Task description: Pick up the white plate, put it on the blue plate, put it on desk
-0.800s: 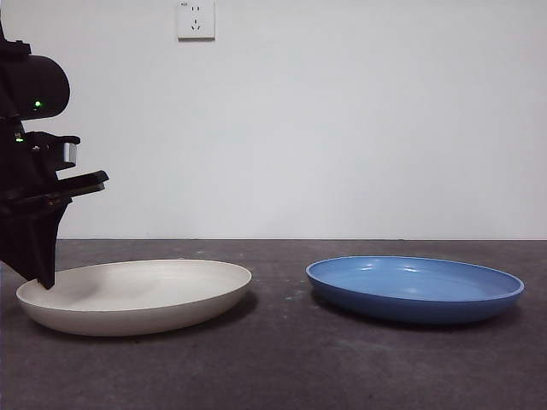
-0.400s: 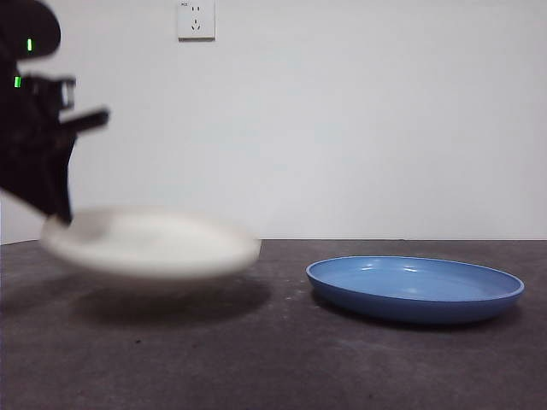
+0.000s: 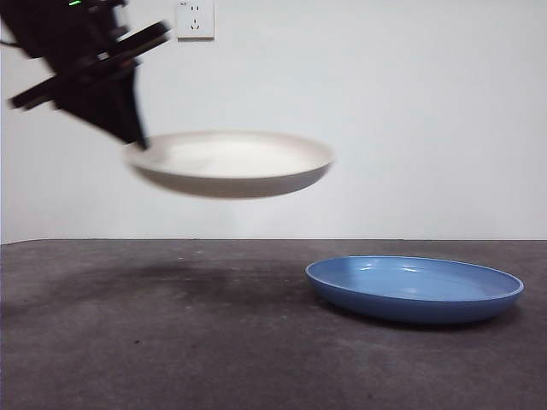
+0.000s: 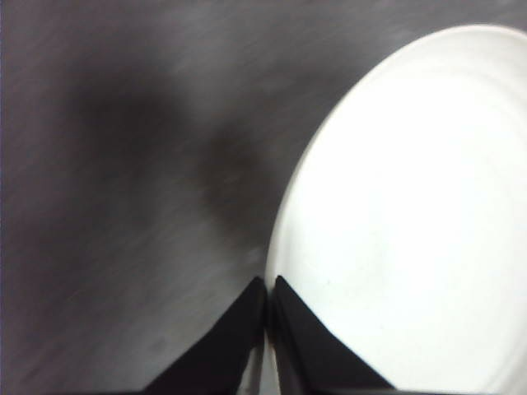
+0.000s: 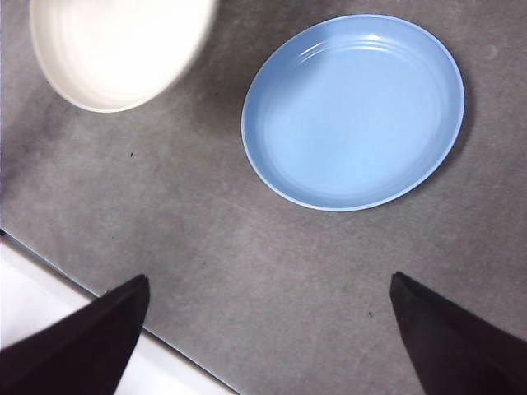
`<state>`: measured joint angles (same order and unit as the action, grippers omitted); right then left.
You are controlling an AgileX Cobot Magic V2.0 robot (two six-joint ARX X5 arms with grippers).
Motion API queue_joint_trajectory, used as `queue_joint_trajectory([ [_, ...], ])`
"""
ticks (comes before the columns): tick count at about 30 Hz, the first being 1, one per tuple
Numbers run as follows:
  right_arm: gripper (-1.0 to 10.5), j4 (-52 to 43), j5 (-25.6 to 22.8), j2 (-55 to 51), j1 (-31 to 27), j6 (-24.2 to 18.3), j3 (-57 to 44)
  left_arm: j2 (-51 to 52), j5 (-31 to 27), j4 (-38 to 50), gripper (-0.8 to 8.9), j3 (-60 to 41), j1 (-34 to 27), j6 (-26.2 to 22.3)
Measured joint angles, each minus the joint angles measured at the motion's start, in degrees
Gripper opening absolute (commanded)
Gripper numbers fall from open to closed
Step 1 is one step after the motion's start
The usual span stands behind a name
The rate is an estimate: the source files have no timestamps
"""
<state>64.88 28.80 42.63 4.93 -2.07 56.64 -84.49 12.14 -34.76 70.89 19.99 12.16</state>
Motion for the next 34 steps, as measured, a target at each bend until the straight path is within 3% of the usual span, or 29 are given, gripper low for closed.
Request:
queue_joint_trajectory([
  [15, 4.7, -0.85, -0.52, -3.02, 0.0, 3.02, 4.37, -21.46, 0.04, 2.38, 0.09, 16.52, 13.16, 4.31],
  [25, 4.7, -0.63, -2.05, -4.83, 0.0, 4.2, 7.3, -32.81, -0.72, 1.75, 0.09, 23.58, 16.52, 4.5],
  [34, 4.7, 0.39, -2.05, -4.9, 0.0, 4.48, 7.3, -35.58, -1.51, 2.23, 0.09, 24.11, 17.35, 4.94],
])
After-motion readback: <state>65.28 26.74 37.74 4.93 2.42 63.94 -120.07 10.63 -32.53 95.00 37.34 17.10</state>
